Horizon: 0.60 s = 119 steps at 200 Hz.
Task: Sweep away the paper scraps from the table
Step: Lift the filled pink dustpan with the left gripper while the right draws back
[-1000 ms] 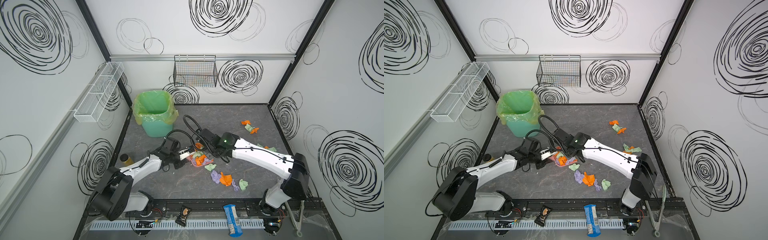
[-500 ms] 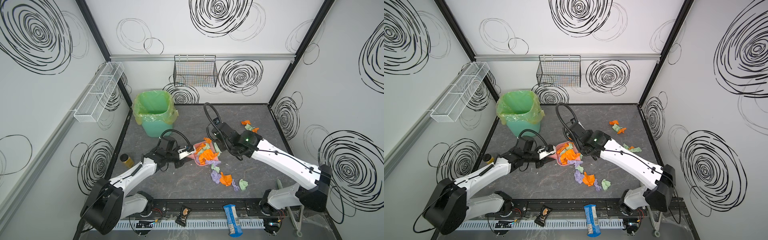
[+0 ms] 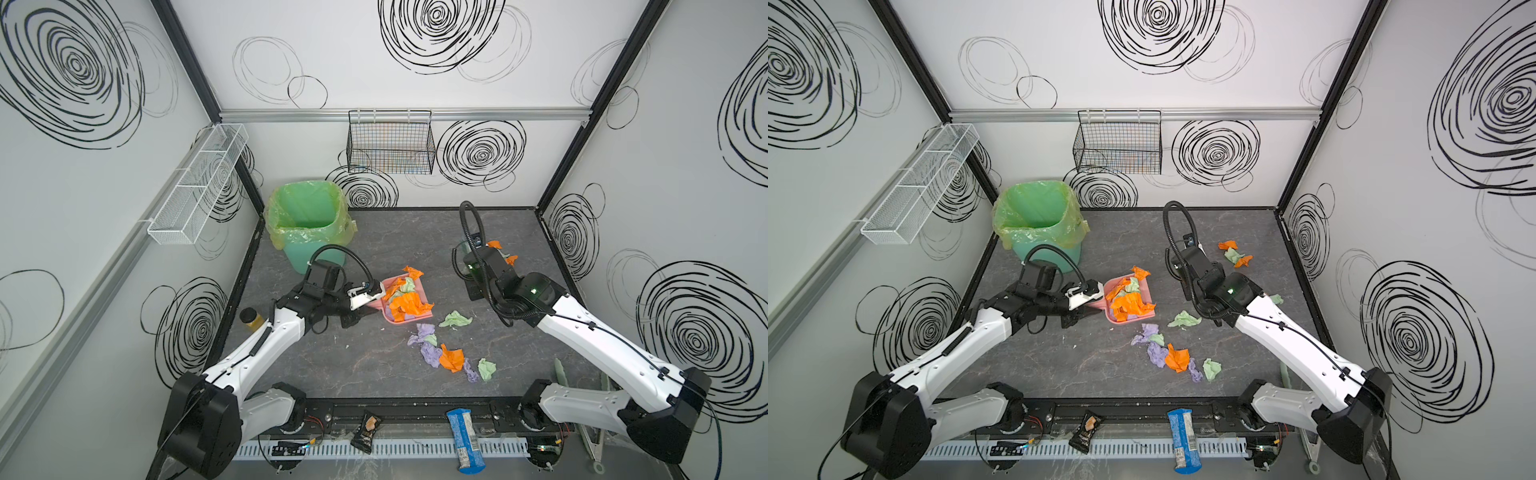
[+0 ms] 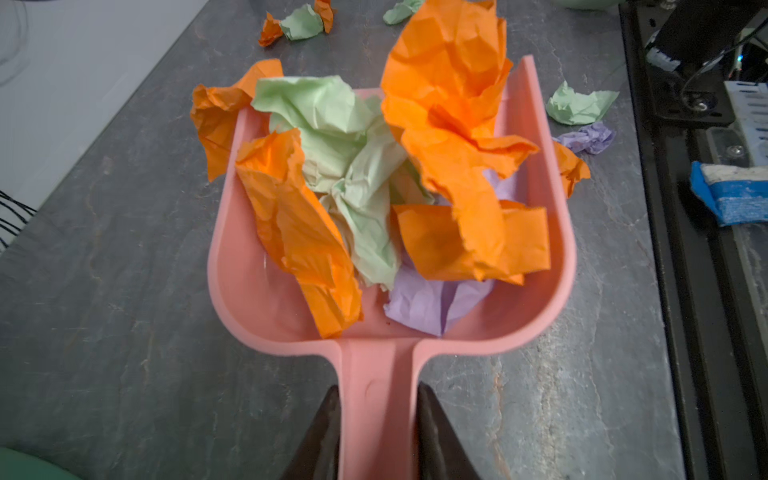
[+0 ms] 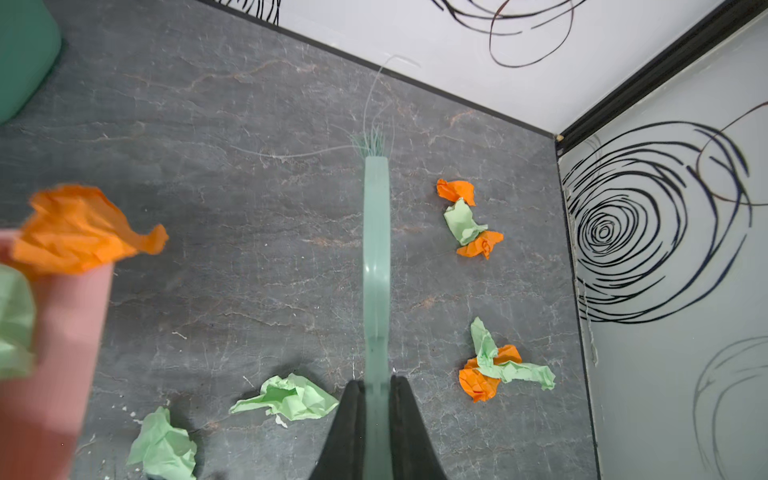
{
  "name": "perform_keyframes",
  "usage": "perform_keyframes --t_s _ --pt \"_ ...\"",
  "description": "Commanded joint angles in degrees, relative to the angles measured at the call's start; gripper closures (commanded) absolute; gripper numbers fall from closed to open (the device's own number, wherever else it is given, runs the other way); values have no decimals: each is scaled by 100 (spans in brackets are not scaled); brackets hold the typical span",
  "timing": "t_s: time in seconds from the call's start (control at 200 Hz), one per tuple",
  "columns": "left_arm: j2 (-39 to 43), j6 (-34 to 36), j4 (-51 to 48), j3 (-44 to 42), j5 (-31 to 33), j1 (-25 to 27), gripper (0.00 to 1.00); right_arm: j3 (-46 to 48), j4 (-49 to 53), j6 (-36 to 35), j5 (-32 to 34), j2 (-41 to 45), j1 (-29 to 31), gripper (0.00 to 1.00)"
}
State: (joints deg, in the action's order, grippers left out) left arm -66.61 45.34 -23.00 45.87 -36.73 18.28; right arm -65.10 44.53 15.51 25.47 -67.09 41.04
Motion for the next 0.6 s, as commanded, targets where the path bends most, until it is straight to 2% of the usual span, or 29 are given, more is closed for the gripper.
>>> perform_keyframes --t_s 0.0,0.375,0.59 --pt "200 493 -781 472 -270 -211 100 240 -343 6 -163 133 -99 100" --pt "128 1377 -2459 1903 -306 -913 100 695 -755 -172 -538 144 -386 100" --pt "-185 1846 -3284 2724 -614 -1440 100 865 -909 -203 -685 135 -421 100"
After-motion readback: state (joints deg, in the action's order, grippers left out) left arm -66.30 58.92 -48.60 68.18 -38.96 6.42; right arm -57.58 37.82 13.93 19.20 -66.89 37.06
